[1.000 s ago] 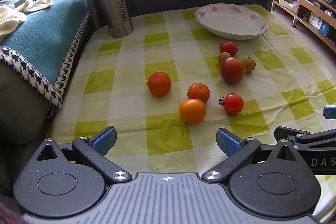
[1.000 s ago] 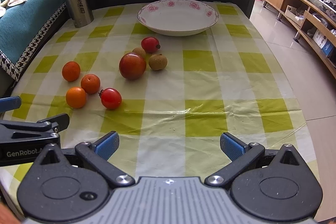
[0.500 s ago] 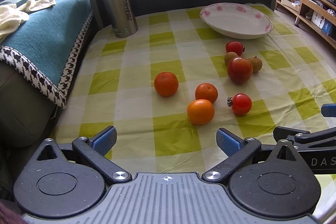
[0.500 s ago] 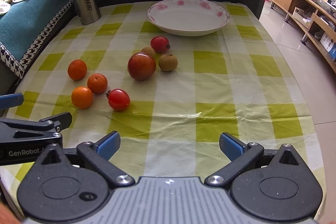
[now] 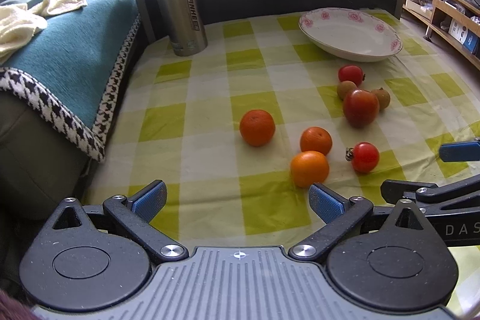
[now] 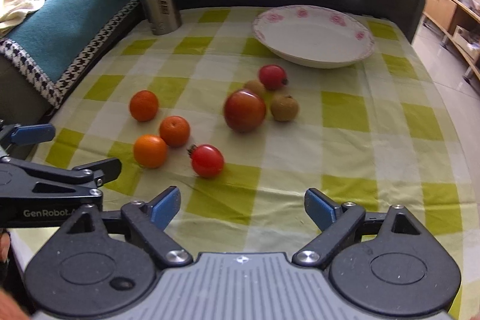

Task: Organize fruits
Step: 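Grasp a red cherry tomato with the right tool while the left tool grasps a tangerine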

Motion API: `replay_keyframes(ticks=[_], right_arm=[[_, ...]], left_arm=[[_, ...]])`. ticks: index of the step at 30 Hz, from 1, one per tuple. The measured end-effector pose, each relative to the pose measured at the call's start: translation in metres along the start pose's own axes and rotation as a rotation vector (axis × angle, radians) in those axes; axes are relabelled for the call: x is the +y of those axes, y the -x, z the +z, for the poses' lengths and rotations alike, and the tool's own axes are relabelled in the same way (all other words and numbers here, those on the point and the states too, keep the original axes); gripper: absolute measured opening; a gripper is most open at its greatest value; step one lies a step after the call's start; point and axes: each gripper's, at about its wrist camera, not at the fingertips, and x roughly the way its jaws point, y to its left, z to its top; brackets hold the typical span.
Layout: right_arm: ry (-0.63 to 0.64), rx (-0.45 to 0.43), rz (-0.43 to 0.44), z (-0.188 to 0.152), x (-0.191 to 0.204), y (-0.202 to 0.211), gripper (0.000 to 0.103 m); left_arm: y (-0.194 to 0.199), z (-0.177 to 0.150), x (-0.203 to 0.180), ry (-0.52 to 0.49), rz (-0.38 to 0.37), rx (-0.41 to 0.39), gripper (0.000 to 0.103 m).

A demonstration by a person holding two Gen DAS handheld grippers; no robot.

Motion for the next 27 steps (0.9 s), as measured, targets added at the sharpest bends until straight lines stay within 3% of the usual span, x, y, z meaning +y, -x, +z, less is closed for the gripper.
replay_keyframes(ticks=[13,14,17,25,27], right_arm=[[0.091,0.029,0.173,0.019,0.014,-0.027,0.064],[0.093,0.029,0.182,0.019,0.014,-0.028,0.057],[0.083,0.044,0.196,0.02,0.011,-0.034,0.054],[0.125,0.025,0.169,0.025,0.016,-0.043,0.047],[0.148,0.016,0.144,0.025,0.019,-0.044,0.04]], left_arm=[[-0.016,0.008,0.013,-0.007,0.029,0.03,0.102],[-0.017,0.008,0.015,0.0,0.026,0.034,0.102],[-0.019,0.009,0.02,0.04,-0.006,0.038,0.103],[-0.023,0.01,0.018,0.032,0.0,0.049,0.103],[-0.023,0.01,0.016,0.023,-0.005,0.05,0.103]])
